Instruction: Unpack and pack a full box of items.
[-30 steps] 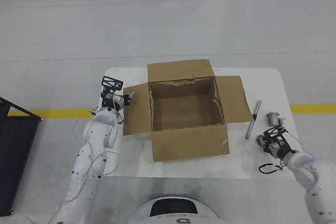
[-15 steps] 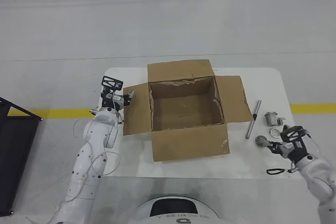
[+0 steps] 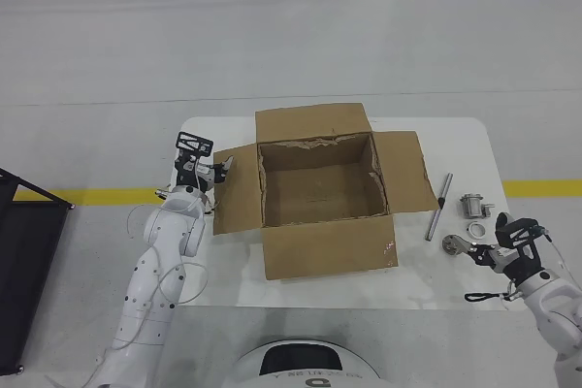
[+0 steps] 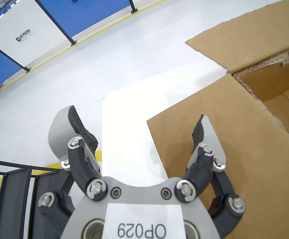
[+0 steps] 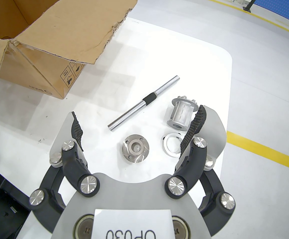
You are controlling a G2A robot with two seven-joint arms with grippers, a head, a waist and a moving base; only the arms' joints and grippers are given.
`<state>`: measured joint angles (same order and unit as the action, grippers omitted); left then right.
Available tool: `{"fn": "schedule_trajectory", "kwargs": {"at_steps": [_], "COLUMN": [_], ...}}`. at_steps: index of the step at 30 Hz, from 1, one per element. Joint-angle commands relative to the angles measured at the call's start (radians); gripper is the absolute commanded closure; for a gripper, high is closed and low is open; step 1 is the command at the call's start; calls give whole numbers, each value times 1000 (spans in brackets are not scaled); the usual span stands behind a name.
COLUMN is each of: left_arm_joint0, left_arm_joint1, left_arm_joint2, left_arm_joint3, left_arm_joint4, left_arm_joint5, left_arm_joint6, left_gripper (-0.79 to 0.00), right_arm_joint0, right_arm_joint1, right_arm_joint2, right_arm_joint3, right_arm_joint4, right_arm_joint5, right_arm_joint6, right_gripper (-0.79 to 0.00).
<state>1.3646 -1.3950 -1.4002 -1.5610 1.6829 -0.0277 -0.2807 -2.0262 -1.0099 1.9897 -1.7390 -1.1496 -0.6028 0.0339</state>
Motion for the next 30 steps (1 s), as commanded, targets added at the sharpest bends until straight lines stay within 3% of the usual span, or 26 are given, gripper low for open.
{"fn": "schedule_trajectory", "kwargs": {"at_steps": [1, 26, 30], "left_arm_joint0": [0, 0, 0], "left_arm_joint1": [0, 0, 0], "left_arm_joint2": [0, 0, 0], "left_arm_joint3": [0, 0, 0], "left_arm_joint4": [0, 0, 0], "left_arm_joint5": [0, 0, 0], "left_arm_joint6": [0, 0, 0], "left_gripper": [-785, -785, -785], "right_arm_joint0": [0, 1, 10], "right_arm_joint1": [0, -1, -3], "right_arm_joint2": [0, -3, -25], "right_arm_joint3": [0, 7, 24], "right_arm_joint4": [0, 9, -20], "right_arm_joint5": [0, 2, 41], "right_arm_joint6": [-2, -3, 57], "right_gripper": [-785, -785, -785]}}
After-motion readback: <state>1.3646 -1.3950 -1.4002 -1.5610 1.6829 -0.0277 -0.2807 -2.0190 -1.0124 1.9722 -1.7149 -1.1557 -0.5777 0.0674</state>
